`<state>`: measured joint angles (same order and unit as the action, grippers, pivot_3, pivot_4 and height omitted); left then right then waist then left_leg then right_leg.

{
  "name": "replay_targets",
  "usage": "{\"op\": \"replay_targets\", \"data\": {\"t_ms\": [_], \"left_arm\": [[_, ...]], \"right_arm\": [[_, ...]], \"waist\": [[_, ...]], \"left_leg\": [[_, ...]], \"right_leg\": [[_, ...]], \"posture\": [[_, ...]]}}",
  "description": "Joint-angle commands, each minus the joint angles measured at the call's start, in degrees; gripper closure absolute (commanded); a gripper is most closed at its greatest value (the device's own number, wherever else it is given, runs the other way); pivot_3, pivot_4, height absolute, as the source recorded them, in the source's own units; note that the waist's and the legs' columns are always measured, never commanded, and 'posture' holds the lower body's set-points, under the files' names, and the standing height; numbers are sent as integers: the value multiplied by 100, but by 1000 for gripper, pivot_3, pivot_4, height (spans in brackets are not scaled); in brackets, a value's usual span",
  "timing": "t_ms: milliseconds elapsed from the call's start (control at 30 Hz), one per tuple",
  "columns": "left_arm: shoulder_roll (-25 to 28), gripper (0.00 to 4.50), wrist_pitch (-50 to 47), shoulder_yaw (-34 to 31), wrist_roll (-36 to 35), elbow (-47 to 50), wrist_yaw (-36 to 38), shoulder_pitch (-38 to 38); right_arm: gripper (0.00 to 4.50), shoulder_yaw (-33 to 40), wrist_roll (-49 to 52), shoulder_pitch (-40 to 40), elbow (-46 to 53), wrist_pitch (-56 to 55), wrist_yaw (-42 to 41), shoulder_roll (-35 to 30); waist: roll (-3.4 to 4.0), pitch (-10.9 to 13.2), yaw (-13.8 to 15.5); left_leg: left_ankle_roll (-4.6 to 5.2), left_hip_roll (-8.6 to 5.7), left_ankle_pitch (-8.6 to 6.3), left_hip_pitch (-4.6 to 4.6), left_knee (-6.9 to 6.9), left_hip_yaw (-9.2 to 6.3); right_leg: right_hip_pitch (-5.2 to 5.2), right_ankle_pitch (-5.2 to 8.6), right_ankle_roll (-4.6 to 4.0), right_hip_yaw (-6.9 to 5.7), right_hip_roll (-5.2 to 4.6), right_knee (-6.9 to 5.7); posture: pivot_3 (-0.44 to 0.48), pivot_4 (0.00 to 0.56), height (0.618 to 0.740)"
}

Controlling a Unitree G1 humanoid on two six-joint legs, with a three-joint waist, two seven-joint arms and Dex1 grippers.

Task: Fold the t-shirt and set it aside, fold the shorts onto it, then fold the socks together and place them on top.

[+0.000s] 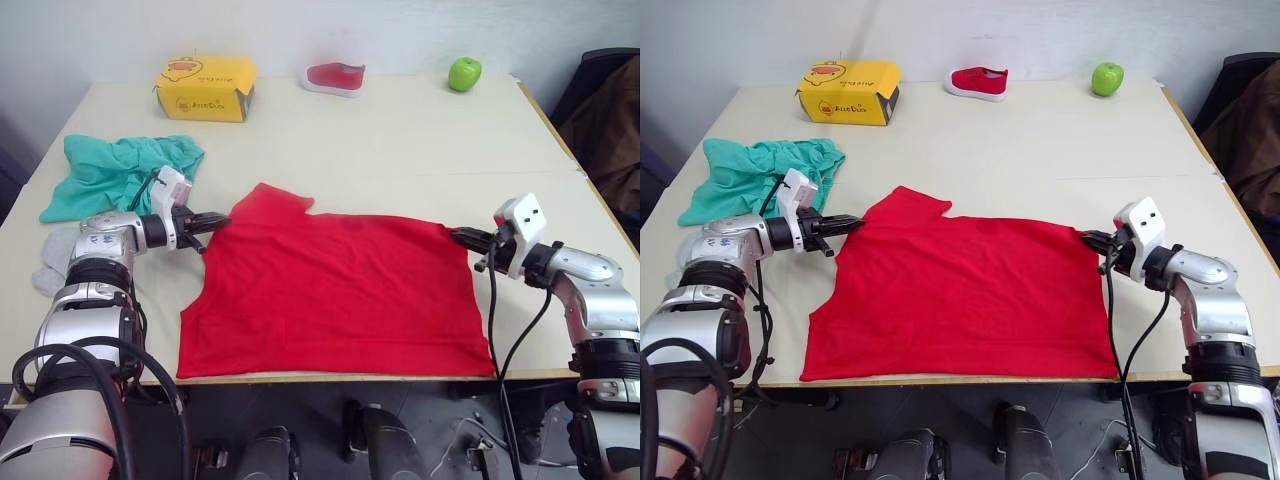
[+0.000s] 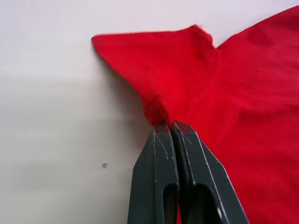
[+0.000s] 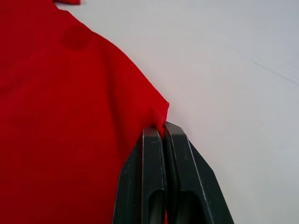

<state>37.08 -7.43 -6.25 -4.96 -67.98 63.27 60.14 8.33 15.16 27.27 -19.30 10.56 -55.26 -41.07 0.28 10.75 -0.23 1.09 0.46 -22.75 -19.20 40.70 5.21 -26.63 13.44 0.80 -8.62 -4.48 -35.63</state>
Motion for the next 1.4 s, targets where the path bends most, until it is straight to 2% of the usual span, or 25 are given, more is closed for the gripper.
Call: {"op": "replay_targets", "data": {"t_ms": [33,300,433,667,933,1133,1300,1400], "left_arm": [[157,4470,486,-44,34,246,-149,-157],[108,4470,578,90,180,183,-253,-191],[144,4470,562,67,110,291,-4,-243],[236,4470,811,-403,-344,638,183,-342],[179,4470,1363,-162,-260,1569,416,-1255],[325,4470,1851,-26,-61,1641,250,-1754],[382,4470,1919,46,-16,1587,182,-1875],[391,4470,1446,59,-77,1586,266,-1807]], "right_arm": [[4500,137,-5,-208,-11,-363,-227,-246],[4500,151,73,-234,-271,-517,-549,-304],[4500,88,-34,-175,-449,-501,-539,-340],[4500,168,7,-126,-587,-415,-471,-349],[4500,218,292,-326,-327,-261,-819,-418],[4500,41,-73,-376,-519,-520,-773,-482],[4500,-60,-250,-381,-657,-579,-783,-514],[4500,-8,-87,-401,-582,-374,-892,-514]], "waist": [[0,0,4],[-1,0,4],[-1,0,8],[-1,0,3],[-1,0,5],[-1,0,15],[-1,0,14],[-1,0,14]], "left_leg": [[0,0,0,0,0,0],[1,0,-1,4,1,0],[1,0,-1,3,1,1],[1,1,-1,3,4,0],[1,4,-1,10,4,-1],[3,3,-2,9,7,-1],[3,3,-2,9,7,0],[3,4,-2,10,7,0]], "right_leg": [[0,0,0,1,0,0],[0,0,0,7,1,-2],[0,0,0,6,0,-2],[0,0,0,6,0,-2],[0,0,0,14,3,-7],[0,-1,0,16,-1,-7],[0,-1,0,16,-1,-7],[1,-1,0,16,-1,-7]], "posture": [[0,150,740],[0,150,740],[0,150,740],[0,150,740],[0,150,740],[0,150,740],[0,150,740],[0,150,740]]}}
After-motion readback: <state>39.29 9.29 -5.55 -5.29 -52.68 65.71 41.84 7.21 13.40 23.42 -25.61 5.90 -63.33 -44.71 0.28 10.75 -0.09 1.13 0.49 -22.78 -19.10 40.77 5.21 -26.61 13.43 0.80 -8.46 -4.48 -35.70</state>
